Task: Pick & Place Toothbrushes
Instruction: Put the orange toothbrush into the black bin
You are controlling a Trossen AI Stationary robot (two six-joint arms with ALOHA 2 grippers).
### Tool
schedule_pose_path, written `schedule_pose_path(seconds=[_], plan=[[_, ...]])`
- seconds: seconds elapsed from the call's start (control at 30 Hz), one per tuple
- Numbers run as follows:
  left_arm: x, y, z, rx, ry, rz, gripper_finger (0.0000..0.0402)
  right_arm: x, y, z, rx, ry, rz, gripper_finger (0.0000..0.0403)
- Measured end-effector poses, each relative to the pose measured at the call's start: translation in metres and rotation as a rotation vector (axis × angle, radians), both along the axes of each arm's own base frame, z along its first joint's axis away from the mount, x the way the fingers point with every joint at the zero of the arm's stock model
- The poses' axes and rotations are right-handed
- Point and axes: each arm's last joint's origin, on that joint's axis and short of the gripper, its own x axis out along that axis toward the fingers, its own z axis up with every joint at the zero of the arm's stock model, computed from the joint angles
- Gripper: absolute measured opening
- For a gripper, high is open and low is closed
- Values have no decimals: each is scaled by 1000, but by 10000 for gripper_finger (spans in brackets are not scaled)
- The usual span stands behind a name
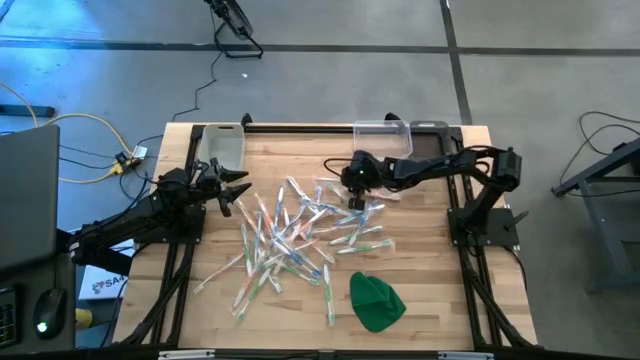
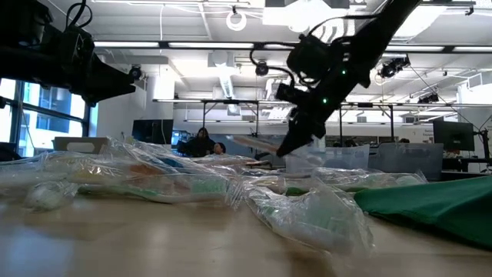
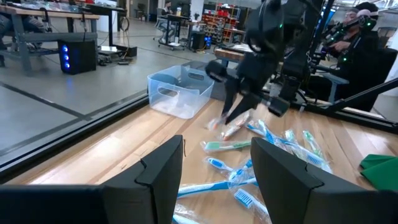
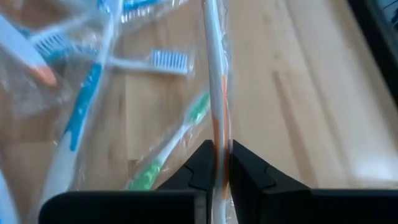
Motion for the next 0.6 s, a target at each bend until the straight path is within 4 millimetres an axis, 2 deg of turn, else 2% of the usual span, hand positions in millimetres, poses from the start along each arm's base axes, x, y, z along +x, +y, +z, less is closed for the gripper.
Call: schedule_pose_path(seconds=[0.33,0.6], plan=[[0,0,0,0,0,0,187,-11,6,52,-57,-167,3,25],[0,0,0,1,-1,5,187,-21,5,90,-192,-329,-113,24]])
